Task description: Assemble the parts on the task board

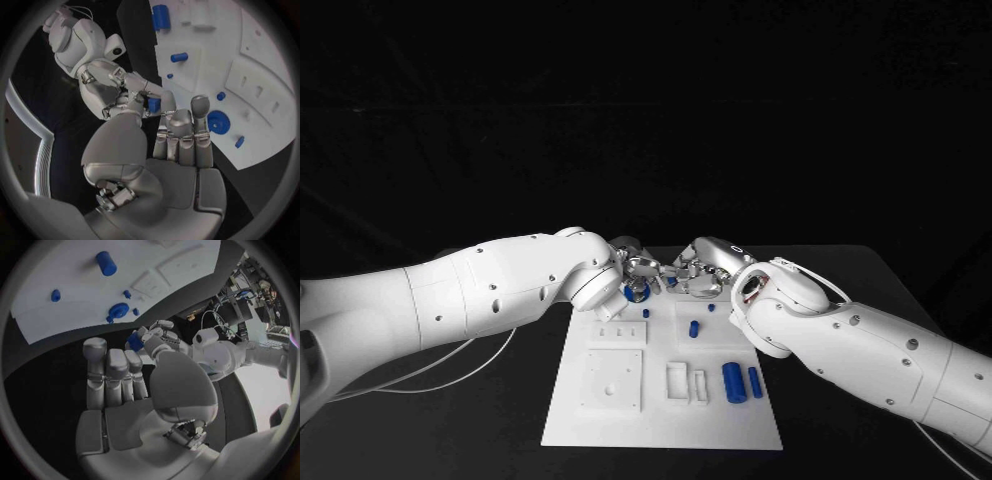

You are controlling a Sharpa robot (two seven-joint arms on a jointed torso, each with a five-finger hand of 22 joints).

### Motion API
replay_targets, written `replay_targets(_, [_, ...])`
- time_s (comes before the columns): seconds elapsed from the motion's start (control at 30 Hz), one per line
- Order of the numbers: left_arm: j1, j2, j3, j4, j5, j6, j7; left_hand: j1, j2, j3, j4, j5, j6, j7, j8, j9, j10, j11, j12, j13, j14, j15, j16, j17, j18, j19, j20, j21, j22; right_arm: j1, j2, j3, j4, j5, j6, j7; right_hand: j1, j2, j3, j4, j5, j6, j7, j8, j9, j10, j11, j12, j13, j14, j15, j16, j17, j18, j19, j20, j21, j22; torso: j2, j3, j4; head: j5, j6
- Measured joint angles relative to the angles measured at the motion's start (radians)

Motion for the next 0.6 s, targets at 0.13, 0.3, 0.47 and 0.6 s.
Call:
replay_targets(0.13, [-0.001, 0.0, -0.001, 0.001, -0.002, 0.002, -0.001, 0.031, 0.047, -0.024, -0.063, 0.064, 0.004, -0.004, 0.0, -0.021, 0.0, 0.0, 0.001, -0.003, 0.0, 0.0, 0.0, -0.003, 0.0, 0.004, -0.004, -0.011, 0.015, 0.001, 0.002, 0.0, 0.0, 0.0, 0.0, 0.0, 0.0, 0.0, 0.0, 0.0, 0.0, 0.0, 0.0, 0.003, 0.0, 0.0, 0.0, 0.0, 0.0, 0.0, 0.0, 0.0, 0.0, 0.0, 0.0, 0.0, 0.0, 0.0, 0.0, 0.0004, -0.0001, -0.001, -0.001])
replay_targets(0.3, [-0.001, 0.0, -0.001, 0.002, -0.001, 0.002, -0.001, 0.058, 0.075, -0.014, -0.11, 0.174, 0.0, -0.006, -0.004, -0.043, -0.004, -0.004, 0.001, -0.007, 0.0, 0.0, 0.004, -0.003, -0.006, 0.009, -0.009, -0.018, 0.027, 0.001, 0.004, -0.003, -0.003, 0.0, 0.0, 0.0, 0.0, 0.0, 0.0, 0.0, 0.0, -0.001, 0.001, 0.004, 0.0, 0.0, 0.0, 0.0, 0.0, 0.0, 0.0, 0.0, 0.0, 0.0, 0.0, 0.0, 0.0, 0.0, 0.0, 0.0006, -0.0007, -0.001, -0.002])
replay_targets(0.47, [-0.003, 0.0, -0.001, 0.003, 0.006, 0.0, 0.002, 0.045, 0.092, 0.016, -0.14, 0.309, -0.008, -0.01, 0.001, -0.036, -0.005, -0.002, 0.001, -0.013, 0.0, 0.0, 0.004, -0.003, -0.013, 0.013, -0.005, -0.029, 0.039, 0.001, 0.004, -0.005, -0.004, 0.0, 0.001, 0.0, 0.0, 0.0, -0.001, -0.001, 0.0, -0.001, 0.001, 0.004, 0.001, 0.0, 0.0, 0.0, 0.0, 0.0, 0.0, 0.0, 0.0, 0.0, 0.0, 0.0, 0.0, 0.0, 0.0, 0.0009, -0.0002, -0.001, -0.002])
replay_targets(0.6, [-0.004, -0.001, -0.002, 0.003, 0.015, -0.001, 0.007, -0.008, 0.089, 0.061, -0.154, 0.38, -0.016, -0.012, 0.016, -0.003, -0.007, 0.0, 0.001, -0.014, -0.004, -0.003, 0.004, -0.006, -0.014, 0.013, -0.005, -0.042, 0.054, 0.002, 0.003, -0.006, -0.004, 0.0, 0.001, 0.001, 0.0, 0.0, -0.001, -0.001, -0.001, -0.001, 0.001, 0.004, 0.005, 0.0, 0.0, 0.0, 0.0, 0.0, 0.0, 0.0, 0.0, 0.0, 0.0, 0.0, 0.0, 0.0, 0.0, 0.0008, -0.0005, -0.002, -0.003])
